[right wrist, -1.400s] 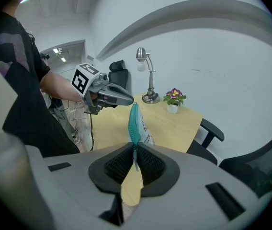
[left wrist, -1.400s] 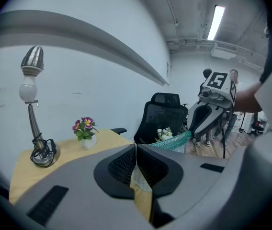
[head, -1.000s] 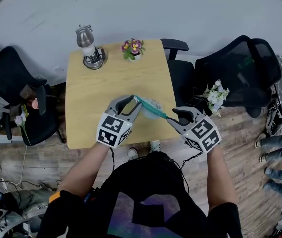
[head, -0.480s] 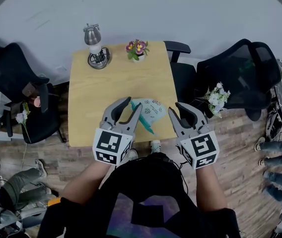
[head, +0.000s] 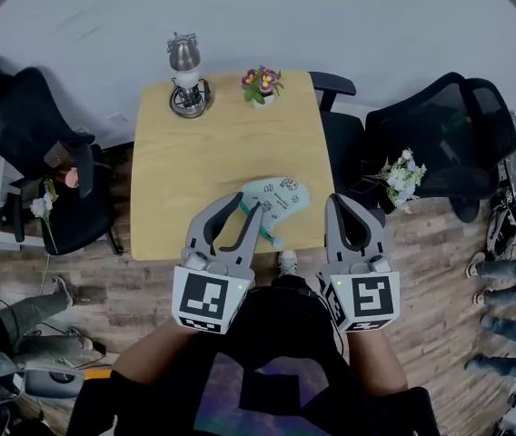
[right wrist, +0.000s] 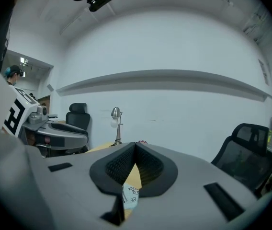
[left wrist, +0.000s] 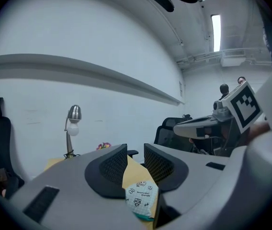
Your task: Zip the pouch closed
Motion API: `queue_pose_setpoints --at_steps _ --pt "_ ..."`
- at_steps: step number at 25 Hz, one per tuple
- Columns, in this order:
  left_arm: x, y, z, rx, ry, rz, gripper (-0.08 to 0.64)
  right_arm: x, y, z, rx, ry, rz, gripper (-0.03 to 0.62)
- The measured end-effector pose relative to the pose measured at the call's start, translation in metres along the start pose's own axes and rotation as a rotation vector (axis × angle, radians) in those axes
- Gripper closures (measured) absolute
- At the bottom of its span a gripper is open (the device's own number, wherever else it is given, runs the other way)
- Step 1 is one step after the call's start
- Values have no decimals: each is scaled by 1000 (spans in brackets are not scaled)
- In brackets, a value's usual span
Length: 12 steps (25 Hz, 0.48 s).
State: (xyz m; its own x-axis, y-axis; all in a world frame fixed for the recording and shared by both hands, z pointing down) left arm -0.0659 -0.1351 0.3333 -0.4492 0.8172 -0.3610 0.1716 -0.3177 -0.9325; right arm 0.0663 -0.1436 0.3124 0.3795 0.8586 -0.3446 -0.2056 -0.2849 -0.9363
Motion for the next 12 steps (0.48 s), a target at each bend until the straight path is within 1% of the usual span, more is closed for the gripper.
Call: queue_pose_setpoints --at_steps 3,7,10,12 --pt "10 -5 0 14 3 7 462 6 0 5 -5 -30 -15 575" --pt "25 -8 6 24 37 -11 541 15 2 14 -5 -49 -37 575" --pt "31 -17 10 19 55 -3 546 19 -4 21 -20 -52 -48 575" --pt "33 -22 11 17 58 -6 546 21 -13 25 -32 -58 -37 575"
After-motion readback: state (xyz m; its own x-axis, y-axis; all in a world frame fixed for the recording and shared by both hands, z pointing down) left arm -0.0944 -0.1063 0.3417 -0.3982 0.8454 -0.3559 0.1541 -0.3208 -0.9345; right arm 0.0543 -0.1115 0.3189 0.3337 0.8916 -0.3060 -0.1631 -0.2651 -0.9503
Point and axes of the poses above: the fingertips, and each gripper's own axes: x backward along the fingers, z to its left, y out of its top, the point moved 1 cm from there along x, backward along the fingers, and after that the axes turned 7 degrees about z, right-handed, at the moved point
